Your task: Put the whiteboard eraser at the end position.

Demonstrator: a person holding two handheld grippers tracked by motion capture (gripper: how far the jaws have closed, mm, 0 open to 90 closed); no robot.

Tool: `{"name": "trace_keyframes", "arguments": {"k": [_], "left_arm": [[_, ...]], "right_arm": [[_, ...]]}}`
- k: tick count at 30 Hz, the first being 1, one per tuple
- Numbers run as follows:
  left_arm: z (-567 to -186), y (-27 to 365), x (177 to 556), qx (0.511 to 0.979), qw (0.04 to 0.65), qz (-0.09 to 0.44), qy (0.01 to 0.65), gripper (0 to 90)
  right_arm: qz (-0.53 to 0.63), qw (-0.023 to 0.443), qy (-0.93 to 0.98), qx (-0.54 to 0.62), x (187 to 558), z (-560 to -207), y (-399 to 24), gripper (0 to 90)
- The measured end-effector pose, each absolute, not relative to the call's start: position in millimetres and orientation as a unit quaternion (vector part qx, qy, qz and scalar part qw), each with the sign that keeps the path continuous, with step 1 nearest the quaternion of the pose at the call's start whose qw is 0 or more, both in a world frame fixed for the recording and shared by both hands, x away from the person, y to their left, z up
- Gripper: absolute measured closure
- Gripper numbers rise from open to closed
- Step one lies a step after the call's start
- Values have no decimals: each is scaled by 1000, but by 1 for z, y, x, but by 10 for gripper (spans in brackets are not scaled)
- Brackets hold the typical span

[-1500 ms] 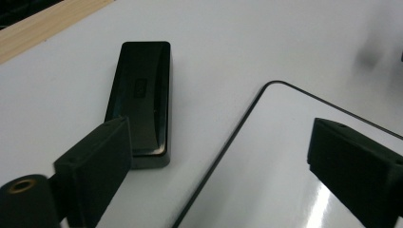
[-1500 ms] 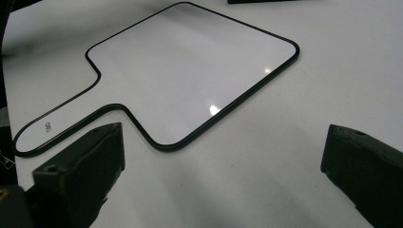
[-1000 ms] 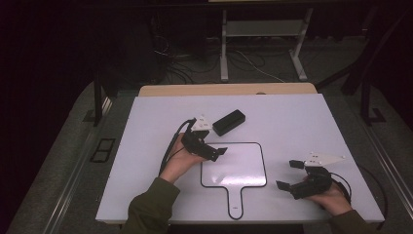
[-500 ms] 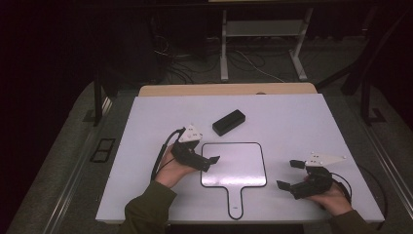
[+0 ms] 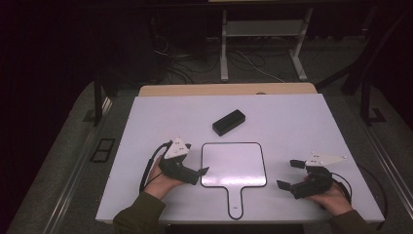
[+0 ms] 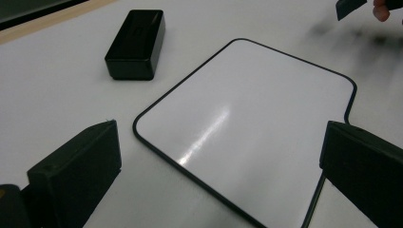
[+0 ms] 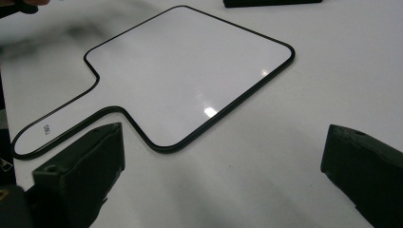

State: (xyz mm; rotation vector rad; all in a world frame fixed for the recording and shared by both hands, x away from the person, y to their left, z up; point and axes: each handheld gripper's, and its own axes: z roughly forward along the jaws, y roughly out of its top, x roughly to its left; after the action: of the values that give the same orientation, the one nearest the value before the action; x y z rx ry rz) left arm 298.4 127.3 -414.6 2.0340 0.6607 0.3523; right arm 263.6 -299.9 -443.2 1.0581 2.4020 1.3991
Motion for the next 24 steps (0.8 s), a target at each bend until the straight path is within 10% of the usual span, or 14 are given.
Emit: {"name": "trace_keyframes", "arguments": {"k": [24], "left_arm": [[-437,162,271,820,463,145,304,0]], "right_arm": [[468,89,804,356,262,-443,-299,0]]}}
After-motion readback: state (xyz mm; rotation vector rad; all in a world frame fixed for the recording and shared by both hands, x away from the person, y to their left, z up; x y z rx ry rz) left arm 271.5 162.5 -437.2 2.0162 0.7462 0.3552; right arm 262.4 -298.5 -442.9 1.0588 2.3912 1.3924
